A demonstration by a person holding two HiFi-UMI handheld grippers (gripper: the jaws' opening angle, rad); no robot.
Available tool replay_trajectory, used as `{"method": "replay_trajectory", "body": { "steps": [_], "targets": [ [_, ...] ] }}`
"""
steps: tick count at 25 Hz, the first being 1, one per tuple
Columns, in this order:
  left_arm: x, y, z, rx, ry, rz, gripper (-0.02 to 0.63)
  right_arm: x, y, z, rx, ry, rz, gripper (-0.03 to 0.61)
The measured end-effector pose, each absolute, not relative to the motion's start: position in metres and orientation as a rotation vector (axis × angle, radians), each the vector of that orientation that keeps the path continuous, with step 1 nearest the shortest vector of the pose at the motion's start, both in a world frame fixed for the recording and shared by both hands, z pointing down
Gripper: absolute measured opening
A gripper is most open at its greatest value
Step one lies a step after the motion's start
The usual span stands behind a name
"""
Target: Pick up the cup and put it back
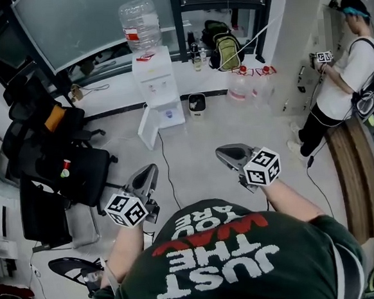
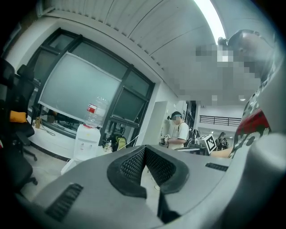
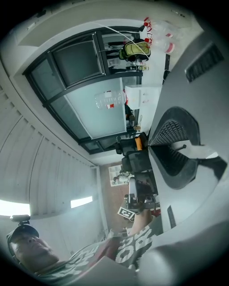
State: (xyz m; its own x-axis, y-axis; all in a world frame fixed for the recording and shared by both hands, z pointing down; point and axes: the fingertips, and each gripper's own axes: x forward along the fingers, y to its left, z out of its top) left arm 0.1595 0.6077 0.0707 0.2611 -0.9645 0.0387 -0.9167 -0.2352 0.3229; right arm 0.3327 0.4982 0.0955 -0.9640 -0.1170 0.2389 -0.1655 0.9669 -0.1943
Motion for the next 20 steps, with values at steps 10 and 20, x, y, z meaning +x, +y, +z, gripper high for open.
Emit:
{"method": "replay_trajectory", "body": {
  "steps": [10, 20],
  "targets": [
    [0.076, 0.582, 0.098, 2.263, -1.714, -0.294, -0.003, 0.25, 0.47, 0.115, 0.215, -2.84, 0.298, 0.034],
    [-0.135, 0.499, 0.096, 2.376, -1.591, -0.304, -0.003, 0.056, 0.407, 0.088, 0.368, -2.842, 0.25, 0.034]
  ]
}}
